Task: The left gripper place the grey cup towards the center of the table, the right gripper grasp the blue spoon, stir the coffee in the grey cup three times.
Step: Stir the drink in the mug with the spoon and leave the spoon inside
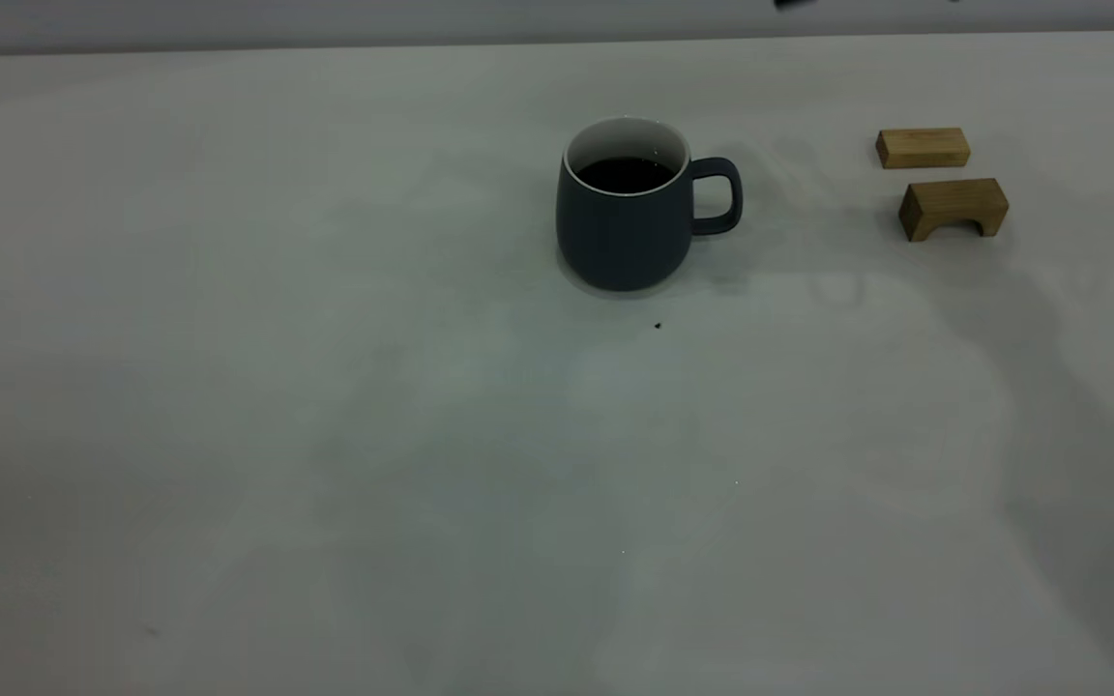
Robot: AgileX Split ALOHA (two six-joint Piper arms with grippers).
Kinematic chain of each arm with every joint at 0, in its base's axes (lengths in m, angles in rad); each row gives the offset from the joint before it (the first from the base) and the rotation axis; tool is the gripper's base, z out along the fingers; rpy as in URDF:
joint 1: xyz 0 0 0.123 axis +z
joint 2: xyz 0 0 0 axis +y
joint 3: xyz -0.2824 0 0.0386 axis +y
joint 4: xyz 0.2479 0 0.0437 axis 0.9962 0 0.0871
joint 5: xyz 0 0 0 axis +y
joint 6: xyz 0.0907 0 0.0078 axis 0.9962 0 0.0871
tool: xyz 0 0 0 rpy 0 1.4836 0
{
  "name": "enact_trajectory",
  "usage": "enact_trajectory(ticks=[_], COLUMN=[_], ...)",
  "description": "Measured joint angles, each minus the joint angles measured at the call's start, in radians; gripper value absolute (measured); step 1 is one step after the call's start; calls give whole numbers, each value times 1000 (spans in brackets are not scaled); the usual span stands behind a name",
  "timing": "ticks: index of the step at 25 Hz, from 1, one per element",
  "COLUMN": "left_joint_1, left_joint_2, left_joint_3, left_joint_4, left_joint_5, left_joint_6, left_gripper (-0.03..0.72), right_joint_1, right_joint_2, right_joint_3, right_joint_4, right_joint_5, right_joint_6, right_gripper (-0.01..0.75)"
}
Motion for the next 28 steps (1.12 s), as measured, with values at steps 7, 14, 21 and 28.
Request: enact_trajectory(ticks=[7, 14, 21, 28], left_joint_1=[0, 0, 0, 0], left_joint_2=[0, 0, 0, 0], left_joint_3=[0, 0, 0, 0], left_joint_4=[0, 0, 0, 0], left_joint_5=[0, 0, 0, 0], left_joint_6=[0, 0, 0, 0], left_gripper=[585, 585, 585, 585], right_joint_1=[0, 0, 0, 3], right_joint_2=[2, 80, 178, 259], right_joint_3=[0, 0, 0, 0], right_joint_4=[137, 143, 144, 164], right_joint_5=[-2, -23, -29, -23], right_joint_6=[525, 877, 897, 896], right_gripper=[111, 111, 111, 111])
